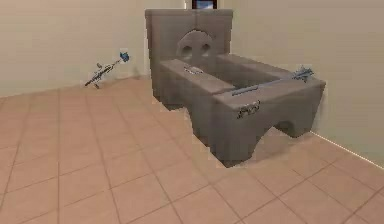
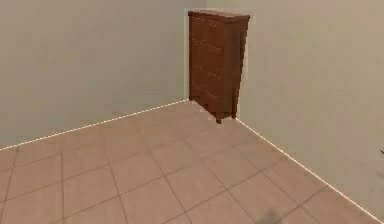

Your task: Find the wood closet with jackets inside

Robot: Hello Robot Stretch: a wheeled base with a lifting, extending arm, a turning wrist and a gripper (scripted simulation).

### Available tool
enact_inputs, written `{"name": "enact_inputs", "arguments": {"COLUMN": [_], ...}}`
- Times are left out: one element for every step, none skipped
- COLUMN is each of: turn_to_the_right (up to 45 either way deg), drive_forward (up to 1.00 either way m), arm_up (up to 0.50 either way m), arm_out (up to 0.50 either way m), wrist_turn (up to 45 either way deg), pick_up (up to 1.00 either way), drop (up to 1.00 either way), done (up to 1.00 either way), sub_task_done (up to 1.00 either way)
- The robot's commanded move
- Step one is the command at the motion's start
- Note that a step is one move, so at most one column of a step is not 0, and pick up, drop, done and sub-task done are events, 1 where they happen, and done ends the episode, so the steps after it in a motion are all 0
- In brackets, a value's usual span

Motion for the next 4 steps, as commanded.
{"name": "enact_inputs", "arguments": {"turn_to_the_right": [-45.0,-45.0,0.0,-6.0], "drive_forward": [0.00,0.00,1.00,0.00], "arm_up": [0.00,0.00,0.00,0.00], "arm_out": [0.00,0.00,0.00,0.00], "wrist_turn": [0.0,0.0,0.0,0.0], "pick_up": [0.00,0.00,0.00,0.00], "drop": [0.00,0.00,0.00,0.00], "done": [0.00,0.00,0.00,0.00], "sub_task_done": [0.00,0.00,0.00,0.00]}}
